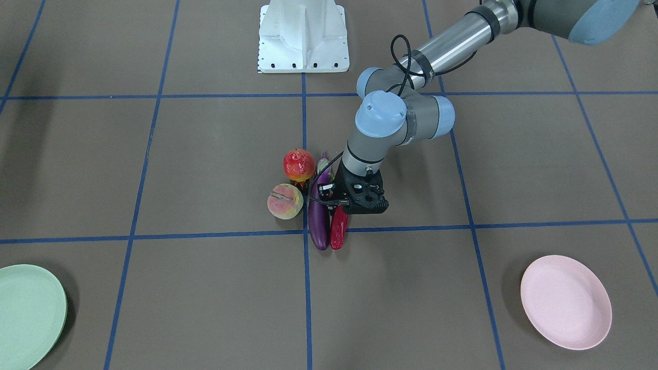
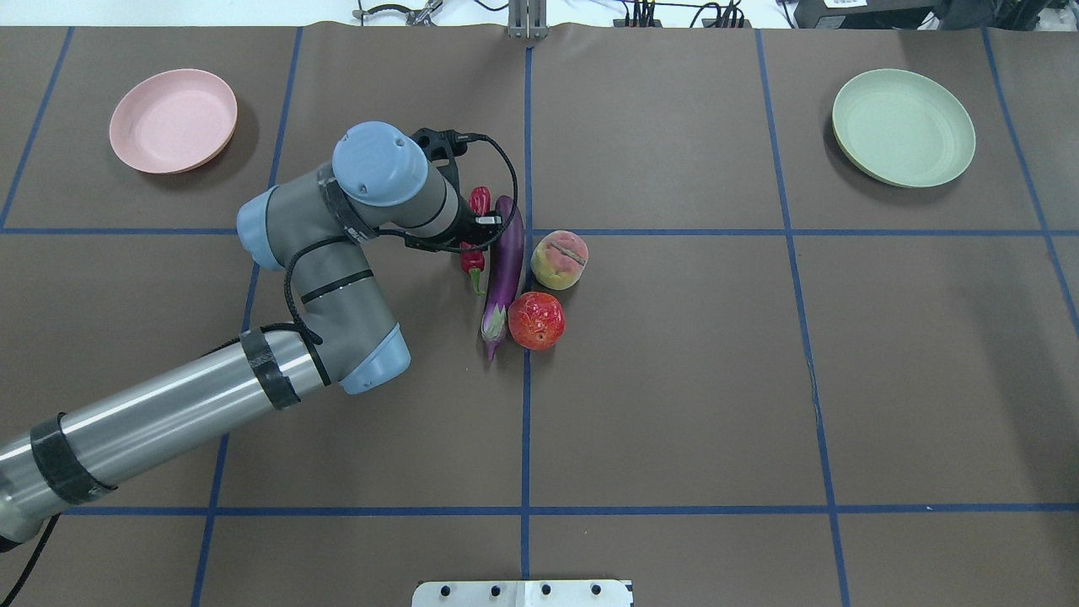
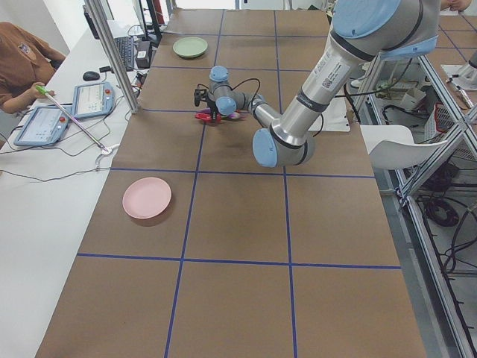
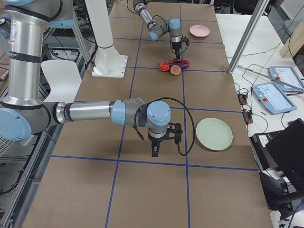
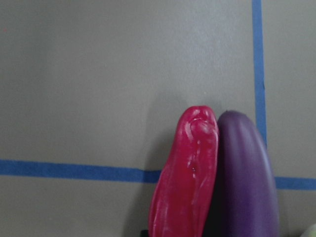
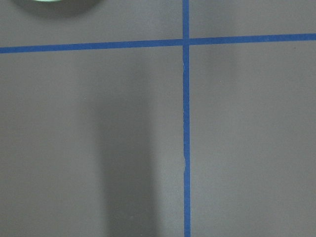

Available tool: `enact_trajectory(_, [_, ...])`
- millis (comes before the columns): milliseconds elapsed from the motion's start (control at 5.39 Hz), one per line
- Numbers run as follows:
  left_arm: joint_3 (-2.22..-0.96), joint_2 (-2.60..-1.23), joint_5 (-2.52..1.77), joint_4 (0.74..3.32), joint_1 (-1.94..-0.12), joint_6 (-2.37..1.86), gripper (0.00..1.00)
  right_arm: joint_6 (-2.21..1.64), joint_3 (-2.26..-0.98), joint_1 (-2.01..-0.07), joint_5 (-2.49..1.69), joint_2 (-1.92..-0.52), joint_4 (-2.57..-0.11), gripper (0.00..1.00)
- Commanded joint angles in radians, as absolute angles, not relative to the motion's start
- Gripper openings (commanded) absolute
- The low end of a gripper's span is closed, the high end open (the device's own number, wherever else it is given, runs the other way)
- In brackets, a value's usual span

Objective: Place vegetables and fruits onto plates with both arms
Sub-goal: 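Close the left gripper on the red chili pepper and lift it, then carry pepper onto pink plate with left gripper while right arm approaches peach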

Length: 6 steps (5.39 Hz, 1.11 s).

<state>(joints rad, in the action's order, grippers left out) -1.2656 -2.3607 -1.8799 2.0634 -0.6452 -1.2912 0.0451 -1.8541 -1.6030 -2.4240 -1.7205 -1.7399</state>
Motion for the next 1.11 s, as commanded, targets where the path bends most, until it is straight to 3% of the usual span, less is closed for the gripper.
enact_trajectory(0, [-1.269, -2.361, -1.937, 2.054, -0.725, -1.264, 0.00, 0.016, -1.855, -1.601, -2.428, -1.680, -1.709, 1.00])
enact_trajectory(371, [-1.275, -2.352, -2.047, 2.052, -0.831, -1.250, 0.00, 0.000, -1.842, -1.553, -2.433, -1.642, -1.698, 1.00])
enact_trajectory(927, [-1.270, -2.261, -2.146, 2.010, -1.003, -0.978, 0.00, -0.316, -1.847, -1.369, -2.422, -1.415, -1.692, 1.00])
